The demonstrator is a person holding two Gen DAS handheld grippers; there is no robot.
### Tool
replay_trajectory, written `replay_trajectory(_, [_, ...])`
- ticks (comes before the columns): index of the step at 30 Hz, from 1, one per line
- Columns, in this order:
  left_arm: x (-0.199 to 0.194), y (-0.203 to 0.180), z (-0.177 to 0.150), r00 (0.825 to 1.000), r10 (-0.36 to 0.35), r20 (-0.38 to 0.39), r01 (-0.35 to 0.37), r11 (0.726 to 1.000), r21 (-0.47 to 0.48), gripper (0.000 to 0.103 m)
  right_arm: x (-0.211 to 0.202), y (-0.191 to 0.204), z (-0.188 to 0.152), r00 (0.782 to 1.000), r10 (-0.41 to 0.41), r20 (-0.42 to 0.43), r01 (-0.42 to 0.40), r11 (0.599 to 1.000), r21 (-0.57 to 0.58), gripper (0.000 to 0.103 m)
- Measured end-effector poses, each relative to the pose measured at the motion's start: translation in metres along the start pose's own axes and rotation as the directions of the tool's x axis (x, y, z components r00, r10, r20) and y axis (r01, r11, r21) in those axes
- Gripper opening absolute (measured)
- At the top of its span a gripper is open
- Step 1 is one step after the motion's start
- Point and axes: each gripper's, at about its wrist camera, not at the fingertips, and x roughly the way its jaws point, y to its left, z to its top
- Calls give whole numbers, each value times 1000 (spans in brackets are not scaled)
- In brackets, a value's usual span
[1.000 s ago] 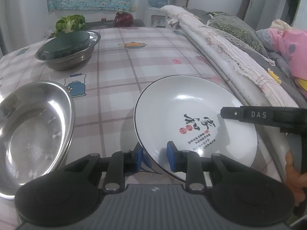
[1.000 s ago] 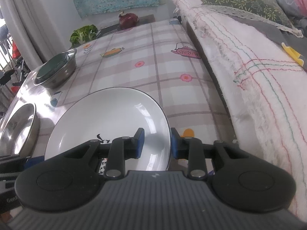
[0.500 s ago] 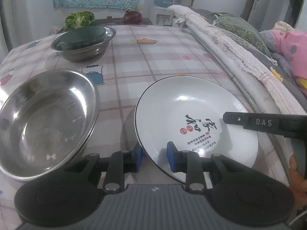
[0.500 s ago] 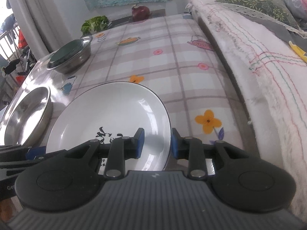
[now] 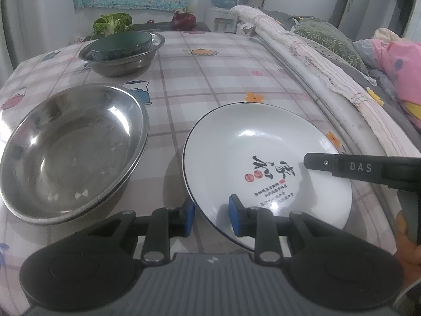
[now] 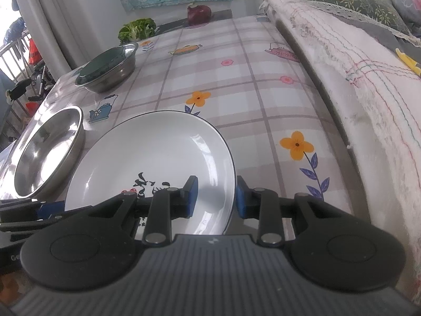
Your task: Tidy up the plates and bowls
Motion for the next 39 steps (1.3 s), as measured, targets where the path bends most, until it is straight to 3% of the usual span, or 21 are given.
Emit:
replay_trajectory(28, [-6,0,-6,999,-35,-25,34,999,-16,30,-3,-6,-1,999,38,14,-39,999,26,30])
replay_trajectory(39, [5,-2,4,1000,29,0,-29,999,22,34,-8,-6,-11,999,41,17,-41,999,11,27])
